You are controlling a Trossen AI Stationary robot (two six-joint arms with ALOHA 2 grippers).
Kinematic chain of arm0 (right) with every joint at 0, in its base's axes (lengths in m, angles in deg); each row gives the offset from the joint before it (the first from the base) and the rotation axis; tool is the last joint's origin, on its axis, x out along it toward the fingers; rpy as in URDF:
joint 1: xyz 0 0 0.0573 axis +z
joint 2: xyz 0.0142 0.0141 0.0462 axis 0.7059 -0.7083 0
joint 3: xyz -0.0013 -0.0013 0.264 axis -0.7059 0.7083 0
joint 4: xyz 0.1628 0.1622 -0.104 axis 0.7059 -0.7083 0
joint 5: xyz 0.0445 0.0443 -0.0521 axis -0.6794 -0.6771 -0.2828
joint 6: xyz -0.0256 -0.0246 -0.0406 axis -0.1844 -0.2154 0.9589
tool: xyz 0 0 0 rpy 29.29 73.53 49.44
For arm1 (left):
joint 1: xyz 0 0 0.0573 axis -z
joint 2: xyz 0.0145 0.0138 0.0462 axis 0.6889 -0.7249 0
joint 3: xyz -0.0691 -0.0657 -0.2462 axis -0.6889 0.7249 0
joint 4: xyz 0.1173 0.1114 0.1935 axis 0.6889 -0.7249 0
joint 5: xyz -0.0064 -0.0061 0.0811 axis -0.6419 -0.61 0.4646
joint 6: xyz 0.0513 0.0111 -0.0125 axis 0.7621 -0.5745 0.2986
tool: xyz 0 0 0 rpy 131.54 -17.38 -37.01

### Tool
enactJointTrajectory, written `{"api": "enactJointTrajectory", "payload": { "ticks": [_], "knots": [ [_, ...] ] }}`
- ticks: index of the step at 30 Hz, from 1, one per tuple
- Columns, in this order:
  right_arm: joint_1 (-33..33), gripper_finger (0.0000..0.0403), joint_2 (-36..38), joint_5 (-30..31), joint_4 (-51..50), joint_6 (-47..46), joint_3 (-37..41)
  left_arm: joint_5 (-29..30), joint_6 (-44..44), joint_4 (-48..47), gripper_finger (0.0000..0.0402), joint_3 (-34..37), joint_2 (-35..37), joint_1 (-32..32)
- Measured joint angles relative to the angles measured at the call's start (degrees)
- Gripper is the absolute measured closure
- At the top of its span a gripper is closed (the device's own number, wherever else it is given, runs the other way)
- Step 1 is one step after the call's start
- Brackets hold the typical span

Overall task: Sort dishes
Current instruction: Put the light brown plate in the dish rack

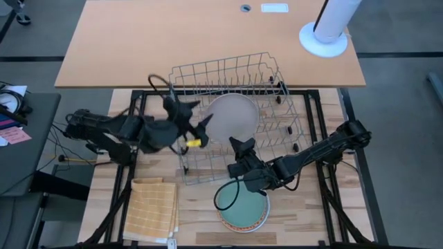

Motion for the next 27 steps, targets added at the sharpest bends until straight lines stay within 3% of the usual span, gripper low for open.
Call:
{"api": "enactJointTrajectory", "payload": {
  "ticks": [9,13,18,22,27],
  "knots": [
    [0.0,0.0398,0.0,0.0,0.0,-0.49,0.0,-6.96,0.35,-0.32,0.0123,-0.33,-2.4,-5.15],
    [0.0,0.0397,0.0,0.0,0.0,-0.59,-0.02,-6.39,2.44,0.0,0.0123,-0.3,-4.2,-5.19],
    [0.0,0.0397,0.0,0.02,-0.01,-0.6,-0.02,-0.61,6.39,1.22,0.0129,-0.31,-5.61,-5.34],
    [0.0,0.0397,0.0,0.02,-0.05,-0.72,-0.02,-0.87,7.56,1.78,0.0163,-0.31,-5.61,-5.17],
    [0.0,0.0397,0.0,0.0,-0.04,-1.07,-0.02,-0.92,8.65,1.71,0.0245,-0.31,-5.62,-5.26]
  ]
}}
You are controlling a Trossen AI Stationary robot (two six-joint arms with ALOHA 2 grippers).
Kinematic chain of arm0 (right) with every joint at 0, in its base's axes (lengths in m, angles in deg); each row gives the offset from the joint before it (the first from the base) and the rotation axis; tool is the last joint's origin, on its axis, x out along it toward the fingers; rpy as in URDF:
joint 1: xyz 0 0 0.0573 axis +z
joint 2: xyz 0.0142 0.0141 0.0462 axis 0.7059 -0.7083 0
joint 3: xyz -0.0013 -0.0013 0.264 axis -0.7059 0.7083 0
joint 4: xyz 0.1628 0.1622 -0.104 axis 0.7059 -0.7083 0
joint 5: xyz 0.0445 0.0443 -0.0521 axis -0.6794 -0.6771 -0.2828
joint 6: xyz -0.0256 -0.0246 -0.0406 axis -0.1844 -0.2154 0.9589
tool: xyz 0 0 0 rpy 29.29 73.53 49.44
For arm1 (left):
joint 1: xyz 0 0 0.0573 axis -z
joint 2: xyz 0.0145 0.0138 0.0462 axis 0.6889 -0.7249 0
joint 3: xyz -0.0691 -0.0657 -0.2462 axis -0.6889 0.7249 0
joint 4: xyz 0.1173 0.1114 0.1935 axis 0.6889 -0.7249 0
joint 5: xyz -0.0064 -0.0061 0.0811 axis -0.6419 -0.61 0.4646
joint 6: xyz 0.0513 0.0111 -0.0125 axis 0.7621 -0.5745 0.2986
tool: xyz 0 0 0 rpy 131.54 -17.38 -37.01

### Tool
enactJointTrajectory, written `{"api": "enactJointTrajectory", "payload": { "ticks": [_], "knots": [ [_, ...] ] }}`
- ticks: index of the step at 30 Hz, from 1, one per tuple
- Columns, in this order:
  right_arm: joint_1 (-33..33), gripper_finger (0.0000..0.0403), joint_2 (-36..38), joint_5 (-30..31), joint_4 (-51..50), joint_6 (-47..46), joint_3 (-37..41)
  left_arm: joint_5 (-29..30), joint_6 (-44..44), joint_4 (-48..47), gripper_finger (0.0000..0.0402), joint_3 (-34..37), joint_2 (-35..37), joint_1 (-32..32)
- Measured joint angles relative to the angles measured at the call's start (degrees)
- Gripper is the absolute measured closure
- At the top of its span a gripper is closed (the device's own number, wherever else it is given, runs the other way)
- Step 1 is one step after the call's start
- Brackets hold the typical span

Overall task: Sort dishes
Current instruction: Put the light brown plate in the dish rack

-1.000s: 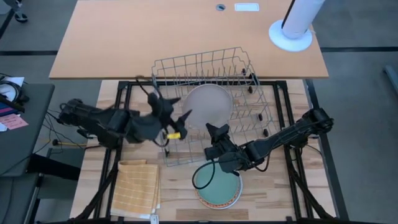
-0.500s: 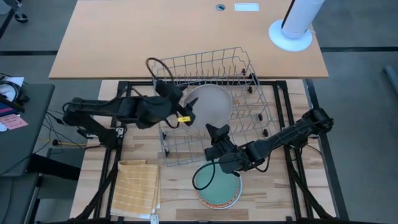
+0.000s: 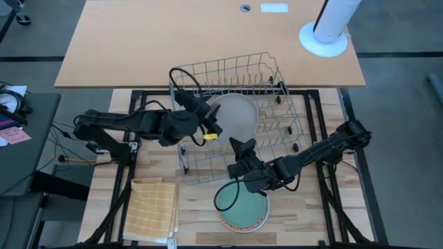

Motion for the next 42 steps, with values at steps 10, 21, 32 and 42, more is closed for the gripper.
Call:
{"api": "enactJointTrajectory", "payload": {
  "ticks": [10,21,32,42],
  "knots": [
    [-0.29,0.0396,0.0,-0.13,-0.02,-1.05,0.0,-2.3,2.88,1.99,0.0388,0.0,0.0,-0.01],
    [-0.36,0.0378,0.0,-0.24,0.04,-0.98,0.0,-3.04,7.62,3.51,0.0399,0.0,0.0,-0.01],
    [0.57,0.026,0.0,0.43,-0.01,-4.5,0.0,-2.97,14.61,4.14,0.0401,0.0,0.25,-0.8],
    [1.12,0.0167,0.04,2.28,0.1,-5.01,0.0,-3.42,20.6,4.57,0.0401,-2.6,3.66,-1.67]
  ]
}}
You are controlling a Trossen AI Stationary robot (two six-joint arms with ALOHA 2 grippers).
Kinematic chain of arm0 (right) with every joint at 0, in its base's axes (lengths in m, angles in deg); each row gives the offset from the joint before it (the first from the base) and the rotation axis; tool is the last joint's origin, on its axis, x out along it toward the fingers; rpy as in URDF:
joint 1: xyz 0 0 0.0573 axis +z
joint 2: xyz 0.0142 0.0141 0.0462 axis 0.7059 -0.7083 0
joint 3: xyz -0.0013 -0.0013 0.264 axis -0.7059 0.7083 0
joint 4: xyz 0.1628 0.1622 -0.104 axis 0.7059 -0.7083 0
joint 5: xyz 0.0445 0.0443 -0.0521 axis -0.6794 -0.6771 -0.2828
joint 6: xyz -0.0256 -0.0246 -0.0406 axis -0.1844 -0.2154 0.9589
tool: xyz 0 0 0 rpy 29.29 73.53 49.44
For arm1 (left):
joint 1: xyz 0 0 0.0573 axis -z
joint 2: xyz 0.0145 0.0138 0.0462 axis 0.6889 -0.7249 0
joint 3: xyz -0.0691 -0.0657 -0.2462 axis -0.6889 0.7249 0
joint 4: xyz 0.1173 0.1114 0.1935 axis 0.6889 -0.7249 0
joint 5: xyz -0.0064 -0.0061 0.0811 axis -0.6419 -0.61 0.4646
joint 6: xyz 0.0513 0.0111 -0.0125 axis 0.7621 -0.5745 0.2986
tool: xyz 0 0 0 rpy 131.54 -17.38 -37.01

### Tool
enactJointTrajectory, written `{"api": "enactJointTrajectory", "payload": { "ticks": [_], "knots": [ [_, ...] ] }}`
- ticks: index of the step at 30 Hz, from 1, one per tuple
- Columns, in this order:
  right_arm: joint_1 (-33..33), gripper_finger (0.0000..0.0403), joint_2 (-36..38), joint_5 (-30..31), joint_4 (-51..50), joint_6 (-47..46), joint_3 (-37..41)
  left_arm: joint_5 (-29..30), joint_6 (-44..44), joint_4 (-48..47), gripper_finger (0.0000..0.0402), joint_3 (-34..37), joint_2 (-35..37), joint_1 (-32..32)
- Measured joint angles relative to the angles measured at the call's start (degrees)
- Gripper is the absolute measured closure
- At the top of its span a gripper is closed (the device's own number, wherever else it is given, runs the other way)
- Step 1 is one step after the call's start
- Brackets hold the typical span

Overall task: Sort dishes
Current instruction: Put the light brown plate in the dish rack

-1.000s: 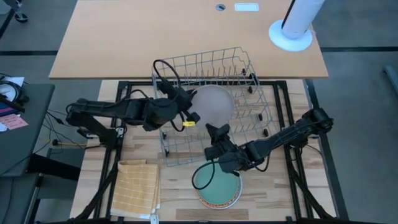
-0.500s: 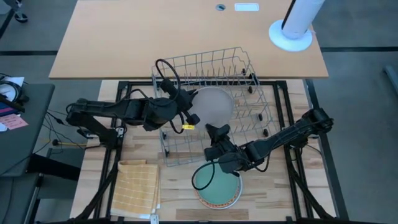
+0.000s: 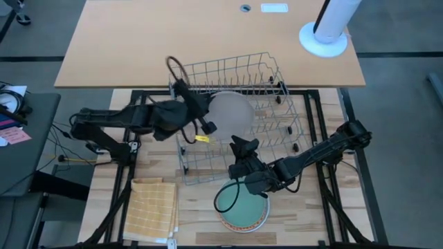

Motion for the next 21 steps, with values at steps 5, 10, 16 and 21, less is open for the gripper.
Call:
{"api": "enactJointTrajectory", "payload": {
  "ticks": [5,10,16,21],
  "knots": [
    [0.73,0.0164,0.0,-0.41,-0.01,0.1,0.0,-0.95,1.82,0.6,0.0401,-3.06,3.02,0.0],
    [2.12,0.0164,0.0,-3.1,-0.65,1.75,0.0,-0.97,6.97,3.7,0.0401,-4.14,6.53,0.0],
    [2.73,0.0164,0.0,-2.34,-0.66,2.57,0.0,-2.25,11.43,6.04,0.0401,-4.16,10.9,0.0],
    [3.95,0.0169,1.82,1.3,-0.45,1.45,0.0,-1.08,13.93,4.06,0.0401,-4.16,12.77,0.0]
  ]
}}
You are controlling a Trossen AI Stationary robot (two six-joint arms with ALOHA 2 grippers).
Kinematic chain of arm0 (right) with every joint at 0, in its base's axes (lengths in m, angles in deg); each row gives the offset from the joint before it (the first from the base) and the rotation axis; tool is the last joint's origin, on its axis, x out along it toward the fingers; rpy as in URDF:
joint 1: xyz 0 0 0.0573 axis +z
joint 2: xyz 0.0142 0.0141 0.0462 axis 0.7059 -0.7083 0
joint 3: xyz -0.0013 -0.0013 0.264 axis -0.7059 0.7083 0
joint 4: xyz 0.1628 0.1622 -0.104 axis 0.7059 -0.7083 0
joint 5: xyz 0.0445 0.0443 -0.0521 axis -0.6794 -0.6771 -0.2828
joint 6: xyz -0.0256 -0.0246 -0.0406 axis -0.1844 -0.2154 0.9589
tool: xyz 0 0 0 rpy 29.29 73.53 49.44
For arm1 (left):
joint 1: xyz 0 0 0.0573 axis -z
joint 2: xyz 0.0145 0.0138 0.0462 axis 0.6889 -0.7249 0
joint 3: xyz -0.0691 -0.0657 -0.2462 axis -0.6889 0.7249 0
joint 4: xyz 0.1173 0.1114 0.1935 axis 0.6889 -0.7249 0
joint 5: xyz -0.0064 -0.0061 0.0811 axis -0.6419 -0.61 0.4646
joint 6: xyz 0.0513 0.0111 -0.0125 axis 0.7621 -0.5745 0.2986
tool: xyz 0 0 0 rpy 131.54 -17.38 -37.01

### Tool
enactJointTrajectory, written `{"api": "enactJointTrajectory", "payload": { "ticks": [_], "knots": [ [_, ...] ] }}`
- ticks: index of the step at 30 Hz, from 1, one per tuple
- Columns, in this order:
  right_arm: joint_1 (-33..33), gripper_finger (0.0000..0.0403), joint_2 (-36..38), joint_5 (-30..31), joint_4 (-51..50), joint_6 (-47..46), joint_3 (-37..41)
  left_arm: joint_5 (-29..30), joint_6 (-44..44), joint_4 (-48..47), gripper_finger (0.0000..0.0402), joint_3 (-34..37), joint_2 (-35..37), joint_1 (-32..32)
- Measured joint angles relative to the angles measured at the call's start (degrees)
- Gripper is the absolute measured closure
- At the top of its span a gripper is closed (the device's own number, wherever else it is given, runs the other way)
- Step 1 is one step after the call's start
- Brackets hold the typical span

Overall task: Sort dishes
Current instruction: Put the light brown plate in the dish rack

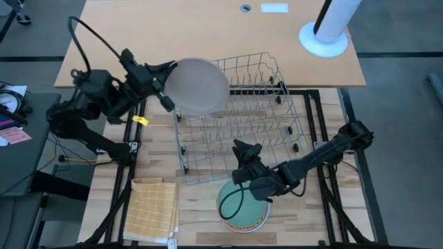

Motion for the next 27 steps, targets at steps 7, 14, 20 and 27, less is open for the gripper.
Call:
{"api": "enactJointTrajectory", "payload": {
  "ticks": [7,14,20,27],
  "knots": [
    [9.04,0.0199,8.52,-0.41,16.13,1.45,0.0,3.24,-2.46,-8.51,0.0401,0.0,0.72,-0.04],
    [19.3,0.0221,16.86,-0.52,15.89,-9.18,0.0,0.59,-3.19,-11.89,0.0401,0.02,0.42,-0.06],
    [25.8,0.0232,21.36,-1.65,-3.96,-28.56,-0.03,-13.97,-1.3,-10.37,0.0401,0.02,0.35,0.0],
    [25.95,0.0243,25.28,-25.45,-27.23,-51.47,-0.03,-18.14,14.68,-6.68,0.0401,0.01,-1.0,-0.09]
  ]
}}
